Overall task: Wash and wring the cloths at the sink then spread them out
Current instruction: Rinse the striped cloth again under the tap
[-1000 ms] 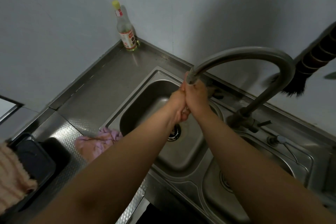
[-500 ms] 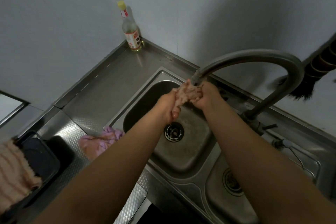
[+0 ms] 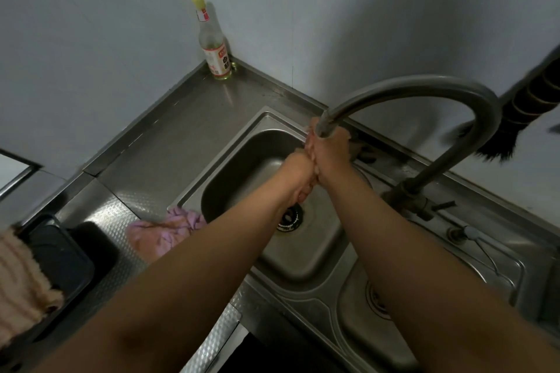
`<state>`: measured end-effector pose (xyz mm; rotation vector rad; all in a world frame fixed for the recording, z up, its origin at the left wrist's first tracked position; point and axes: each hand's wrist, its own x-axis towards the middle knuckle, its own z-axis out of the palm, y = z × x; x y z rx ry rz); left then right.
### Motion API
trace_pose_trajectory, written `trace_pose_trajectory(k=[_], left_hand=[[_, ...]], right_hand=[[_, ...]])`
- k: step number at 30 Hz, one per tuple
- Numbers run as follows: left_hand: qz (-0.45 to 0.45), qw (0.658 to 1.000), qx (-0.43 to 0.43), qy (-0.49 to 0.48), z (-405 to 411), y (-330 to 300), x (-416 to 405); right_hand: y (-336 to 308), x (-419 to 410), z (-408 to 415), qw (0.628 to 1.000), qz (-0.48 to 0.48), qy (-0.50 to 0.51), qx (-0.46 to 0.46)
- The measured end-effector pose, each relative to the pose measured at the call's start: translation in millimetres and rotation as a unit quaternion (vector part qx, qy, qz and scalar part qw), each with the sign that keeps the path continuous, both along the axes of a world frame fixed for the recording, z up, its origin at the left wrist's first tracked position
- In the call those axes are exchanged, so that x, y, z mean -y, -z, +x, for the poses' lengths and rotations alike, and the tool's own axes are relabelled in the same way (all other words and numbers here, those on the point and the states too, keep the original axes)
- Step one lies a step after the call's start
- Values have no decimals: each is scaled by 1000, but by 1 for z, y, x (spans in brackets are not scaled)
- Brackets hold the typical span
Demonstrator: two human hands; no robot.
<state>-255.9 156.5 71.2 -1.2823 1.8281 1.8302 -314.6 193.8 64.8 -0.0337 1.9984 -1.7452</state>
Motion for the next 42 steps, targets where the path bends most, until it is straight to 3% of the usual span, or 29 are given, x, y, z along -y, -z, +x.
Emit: trace_pose_trajectory(k=[4,7,11,12,14,16,18,21,23,27,28,31,32,34,36,38,40,42], left_hand=[[-15,999,-33,-34,6,1,-1],[-32,998,-55,-2,8,5,5],[-55,994,-82,39,20,6,25],[-30,996,-76,22,22,8,32],[115,987,-88,-73,27,19,46],[244,940,-128,-203,30,32,50],[293,918,-111,-245,33,49,48],[388,907,-99,-132,38,48,36],[384,913,-103,-88,39,39,35],[292,952,-69,-59,35,28,46],[267,961,-61,-34,34,26,49],[255,962,-51,84,31,15,51],[274,953,-57,118,28,11,51],[320,927,-84,176,24,2,49],[322,920,-97,201,23,-3,54],[281,937,-97,182,24,-4,60],[214,964,-101,118,23,0,57],[128,984,-119,16,14,2,46]], right_hand=[[1,10,-9,998,-26,14,46],[1,8,-13,997,-9,8,78],[15,-8,-26,990,112,-79,-30],[18,-11,-29,986,142,-81,-37],[16,-16,-28,988,137,-71,8],[10,-19,-19,996,73,-43,34],[3,-26,-2,998,37,-52,13],[6,-41,24,972,36,-218,-81],[14,-54,34,944,43,-314,-97],[22,-78,22,964,42,-208,-161],[26,-84,12,950,94,-217,-202],[40,-89,-9,826,237,-345,-378],[41,-85,-9,806,237,-358,-406],[39,-78,-5,822,166,-335,-429],[31,-75,-7,849,117,-316,-406],[21,-74,-20,870,180,-318,-330],[14,-68,-34,924,210,-269,-170],[1,-57,-29,967,94,-234,48]])
